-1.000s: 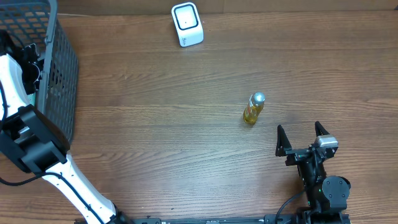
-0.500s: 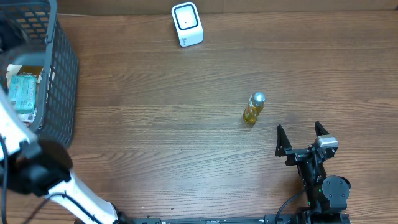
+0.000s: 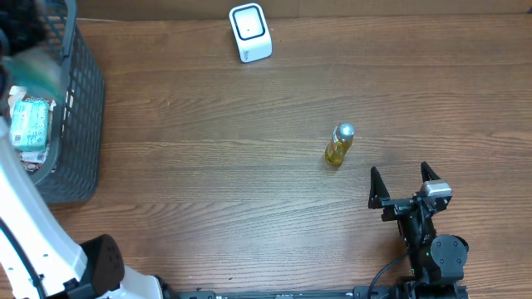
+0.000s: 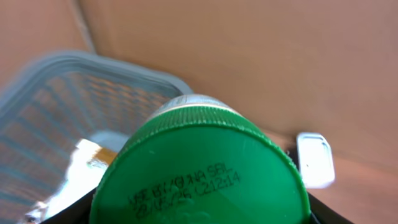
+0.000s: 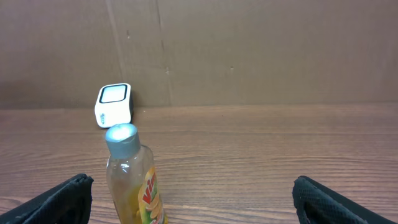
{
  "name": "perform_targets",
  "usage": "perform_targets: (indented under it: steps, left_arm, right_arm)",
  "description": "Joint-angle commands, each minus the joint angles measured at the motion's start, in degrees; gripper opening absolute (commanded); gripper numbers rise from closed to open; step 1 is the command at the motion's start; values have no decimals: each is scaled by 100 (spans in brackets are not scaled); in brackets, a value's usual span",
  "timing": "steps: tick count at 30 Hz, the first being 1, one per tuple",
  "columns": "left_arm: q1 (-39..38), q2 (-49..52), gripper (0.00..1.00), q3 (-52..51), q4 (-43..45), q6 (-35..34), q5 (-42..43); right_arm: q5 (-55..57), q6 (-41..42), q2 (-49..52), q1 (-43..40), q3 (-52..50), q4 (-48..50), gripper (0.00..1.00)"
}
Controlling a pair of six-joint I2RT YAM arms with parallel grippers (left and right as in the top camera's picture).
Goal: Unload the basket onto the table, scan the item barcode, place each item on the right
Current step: 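Lift the green-lidded jar out of the basket toward the scanner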
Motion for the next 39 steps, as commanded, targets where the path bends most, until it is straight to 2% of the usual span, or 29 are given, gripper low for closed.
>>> perform_targets:
  steps: [1,7,12,17,25,28,33,37,39]
  left_arm:
    - [-619,-155,53,63,-365,-74,24]
    - [-1932,170,51,52,-1561,-35,-26]
    - [-2959,695,53,52,-2057,-37,-293]
    - [-3794,1318,52,52,-2149,-90,-286]
    - [-4903,2350,54,52,-2006,-798,-584]
    - [-5174,2669,55,52,-1978,-966,-590]
    - [-5547,3220,55,52,-1884,-1790,-885]
    - [-5742,3556,57,52,-1770,-2302,-1427]
    - [-5781,3598,58,52,-1628,-2334,-1462]
  right_arm:
    - [26,11,-42,-26,-59,17,100]
    - [26,11,-42,-26,-59,17,100]
    - [26,11,-42,-26,-59,17,100]
    - [26,11,-42,-26,-59,17,100]
    - [26,11,-42,-26,-59,17,100]
    - [26,11,-42,-26,-59,17,100]
    - [26,11,-42,-26,-59,17,100]
    - [26,11,-42,-26,-59,17,100]
    - [26,11,-42,-26,-59,17,100]
